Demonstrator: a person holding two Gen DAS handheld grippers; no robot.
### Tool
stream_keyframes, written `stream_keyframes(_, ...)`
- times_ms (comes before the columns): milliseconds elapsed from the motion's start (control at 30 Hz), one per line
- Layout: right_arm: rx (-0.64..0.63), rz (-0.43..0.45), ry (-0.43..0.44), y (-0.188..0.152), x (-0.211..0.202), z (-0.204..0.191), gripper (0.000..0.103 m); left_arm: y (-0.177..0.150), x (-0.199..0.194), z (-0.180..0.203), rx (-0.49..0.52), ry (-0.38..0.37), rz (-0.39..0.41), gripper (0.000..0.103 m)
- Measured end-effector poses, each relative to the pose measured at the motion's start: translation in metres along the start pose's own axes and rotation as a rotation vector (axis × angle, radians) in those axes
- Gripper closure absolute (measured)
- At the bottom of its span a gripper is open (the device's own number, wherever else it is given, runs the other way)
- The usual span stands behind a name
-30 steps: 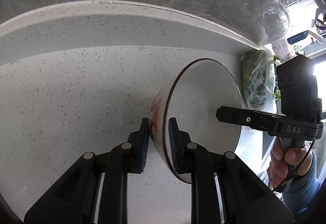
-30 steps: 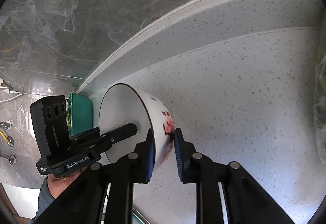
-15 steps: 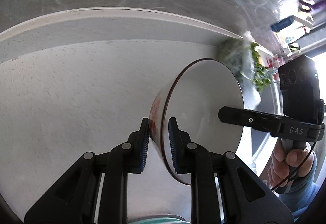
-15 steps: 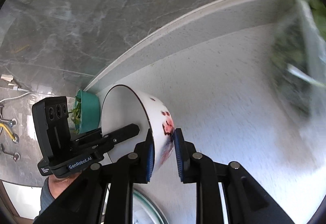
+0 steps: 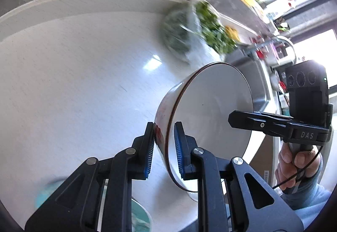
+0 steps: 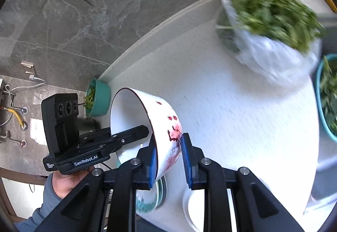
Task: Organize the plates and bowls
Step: 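Lift the red-flower bowl and carry it over the nested white bowls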
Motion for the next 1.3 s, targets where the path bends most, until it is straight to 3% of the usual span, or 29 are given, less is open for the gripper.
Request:
stream_keyframes(333, 0.059, 0.001, -0.029, -0.053, -0.056, 0.038, 0.079, -0.076, 0.008, 0.063, 0.013, -0.041, -0.072, 0.086)
stream_keyframes(533, 0.089, -0.013, -0.069, -0.079, -0.073, 0.067, 0.079, -0.114, 0.024, 0.075, 0.013, -0.039, -0.124, 0.086)
stream_keyframes(933, 0.092, -0.066, -0.092, -0.096, -0.061, 0.098, 0.082, -0.125, 0.046, 0.085, 0.082, 0.067, -0.115, 0.086)
stream_keyframes(1300, 0.051, -0.06, -0.127, -0.095, -0.058, 0.099, 0.086, -0.117, 0.056, 0.098, 0.207, 0.134, -0.029, 0.084)
Point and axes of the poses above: each gripper's, at about its wrist camera, not at the fingertips, and x roughly the way its jaws point, z to its right, y to its top, the point moved 2 cm from there along x, roughly the way its jaws point, and after that the axes turned 13 degrees about z, right-handed, at the moved point
